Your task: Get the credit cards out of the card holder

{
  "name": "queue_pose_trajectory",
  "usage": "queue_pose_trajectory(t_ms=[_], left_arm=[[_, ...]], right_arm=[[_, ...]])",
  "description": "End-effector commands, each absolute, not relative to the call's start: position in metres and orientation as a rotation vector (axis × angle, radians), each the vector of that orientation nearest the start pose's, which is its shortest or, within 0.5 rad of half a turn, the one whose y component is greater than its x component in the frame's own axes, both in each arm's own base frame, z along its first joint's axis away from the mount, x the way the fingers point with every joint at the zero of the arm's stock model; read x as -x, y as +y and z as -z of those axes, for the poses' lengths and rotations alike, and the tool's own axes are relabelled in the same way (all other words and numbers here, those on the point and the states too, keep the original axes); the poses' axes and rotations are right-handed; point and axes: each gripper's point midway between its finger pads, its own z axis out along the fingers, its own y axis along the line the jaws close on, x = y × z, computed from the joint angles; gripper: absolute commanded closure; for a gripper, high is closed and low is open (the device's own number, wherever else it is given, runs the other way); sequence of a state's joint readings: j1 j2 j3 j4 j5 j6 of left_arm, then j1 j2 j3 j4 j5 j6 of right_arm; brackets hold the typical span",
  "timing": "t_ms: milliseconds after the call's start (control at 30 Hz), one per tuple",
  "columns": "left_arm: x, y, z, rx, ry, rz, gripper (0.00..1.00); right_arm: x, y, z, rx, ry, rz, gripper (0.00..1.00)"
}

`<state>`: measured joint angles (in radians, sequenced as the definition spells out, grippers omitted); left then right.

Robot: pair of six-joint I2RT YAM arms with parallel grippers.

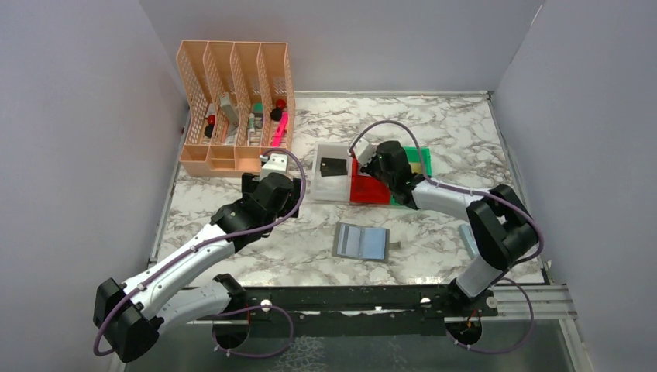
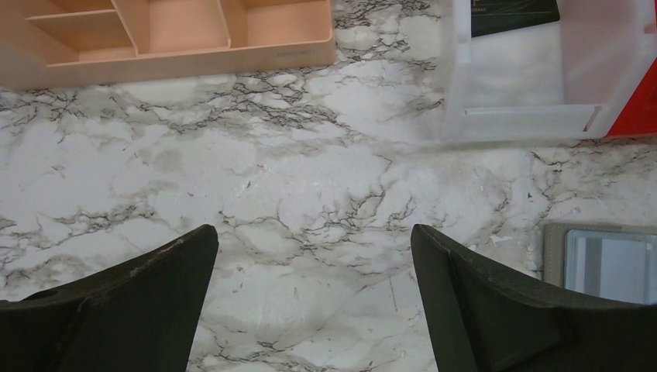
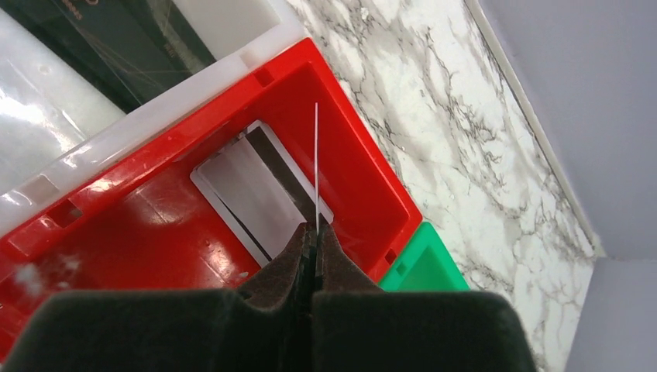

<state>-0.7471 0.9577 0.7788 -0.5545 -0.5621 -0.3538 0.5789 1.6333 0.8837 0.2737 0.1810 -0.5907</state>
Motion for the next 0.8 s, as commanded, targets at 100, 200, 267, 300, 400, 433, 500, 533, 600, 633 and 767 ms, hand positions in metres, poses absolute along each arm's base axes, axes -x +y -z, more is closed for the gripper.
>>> queue_pose_trajectory(t_ms=[100,200,267,300,400,433,500,533,600,633,767], left_arm=[[-0.252,-0.114,-0.163,-0.146,2.163,-0.079,0.01],[-0.253,-0.113,-0.164,-0.141,2.161,-0.084,0.01],[-0.253,-0.113,-0.164,-0.141,2.162,-0.086,0.01],[-0.253,-0.113,-0.164,-0.14,2.161,-0.086,0.01],[-0.253,-0.112,-0.163,-0.138,2.163,-0.09,0.01],[-0.253,-0.112,-0.163,-0.138,2.163,-0.089,0.01],[-0.253,-0.112,-0.163,-0.138,2.165,-0.092,0.01],[-0.253,-0.112,-0.163,-0.138,2.166,-0.092,0.01],[-0.253,-0.112,-0.162,-0.139,2.169,-0.093,0.01],[-0.254,-0.112,-0.162,-0.137,2.171,-0.096,0.01],[-0.254,-0.112,-0.16,-0.138,2.178,-0.096,0.01]], right_arm=[[-0.429,0.21,-0.106,1.14,1.695,0.339,0.98],[-0.432,0.209,-0.101,1.155,1.688,0.365,0.98],[-0.431,0.21,-0.096,1.187,1.676,0.364,0.97],[-0.431,0.211,-0.094,1.201,1.672,0.363,0.97],[-0.431,0.21,-0.086,1.238,1.672,0.377,0.96],[-0.432,0.21,-0.084,1.247,1.67,0.386,0.96],[-0.431,0.208,-0.08,1.268,1.674,0.397,0.95],[-0.43,0.208,-0.078,1.275,1.673,0.4,0.95],[-0.429,0.209,-0.076,1.29,1.674,0.39,0.93],[-0.427,0.21,-0.074,1.3,1.678,0.38,0.92],[-0.421,0.212,-0.066,1.334,1.698,0.342,0.82]])
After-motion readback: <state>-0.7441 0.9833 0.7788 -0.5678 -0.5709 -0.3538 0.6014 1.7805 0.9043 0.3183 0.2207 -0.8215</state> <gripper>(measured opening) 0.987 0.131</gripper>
